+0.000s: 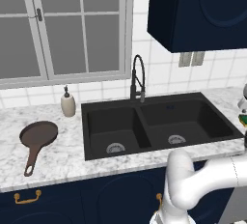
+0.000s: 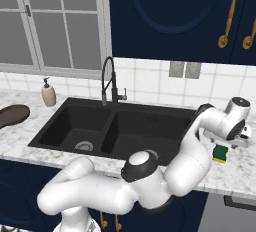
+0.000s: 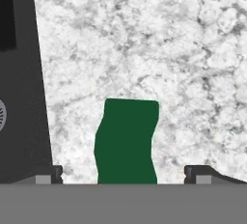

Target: Pick the pan and sponge and place them into the sink. Then turn on the water.

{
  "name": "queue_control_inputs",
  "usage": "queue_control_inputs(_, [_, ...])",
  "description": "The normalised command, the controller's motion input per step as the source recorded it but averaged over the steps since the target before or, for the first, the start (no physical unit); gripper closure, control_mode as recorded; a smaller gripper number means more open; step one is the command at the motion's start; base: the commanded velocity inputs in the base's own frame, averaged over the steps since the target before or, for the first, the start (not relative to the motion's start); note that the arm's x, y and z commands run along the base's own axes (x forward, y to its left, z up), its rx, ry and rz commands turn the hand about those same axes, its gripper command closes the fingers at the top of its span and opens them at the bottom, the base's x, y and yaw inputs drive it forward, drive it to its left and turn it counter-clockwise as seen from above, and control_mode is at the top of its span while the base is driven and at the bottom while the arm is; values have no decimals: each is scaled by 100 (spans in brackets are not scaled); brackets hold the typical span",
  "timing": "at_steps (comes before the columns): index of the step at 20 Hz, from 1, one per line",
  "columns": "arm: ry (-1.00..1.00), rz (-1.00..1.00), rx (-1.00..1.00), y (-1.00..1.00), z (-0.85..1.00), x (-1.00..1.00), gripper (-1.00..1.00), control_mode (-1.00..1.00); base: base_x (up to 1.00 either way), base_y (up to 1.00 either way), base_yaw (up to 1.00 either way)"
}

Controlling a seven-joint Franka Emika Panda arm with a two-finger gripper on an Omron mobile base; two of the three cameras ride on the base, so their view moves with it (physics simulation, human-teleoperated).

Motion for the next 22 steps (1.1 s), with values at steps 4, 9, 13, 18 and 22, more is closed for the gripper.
queue_control_inputs(4, [0,0,2,-44,-27,13,-100,-100,0,0,0])
queue_control_inputs(9, [0,0,4,-11,-26,2,-100,-100,0,0,0])
queue_control_inputs(13, [0,0,2,2,-18,0,-100,-100,0,0,0])
queue_control_inputs(18, [0,0,0,21,-5,0,-100,-100,0,0,0])
queue_control_inputs(22, [0,0,0,25,-13,0,-100,-100,0,0,0])
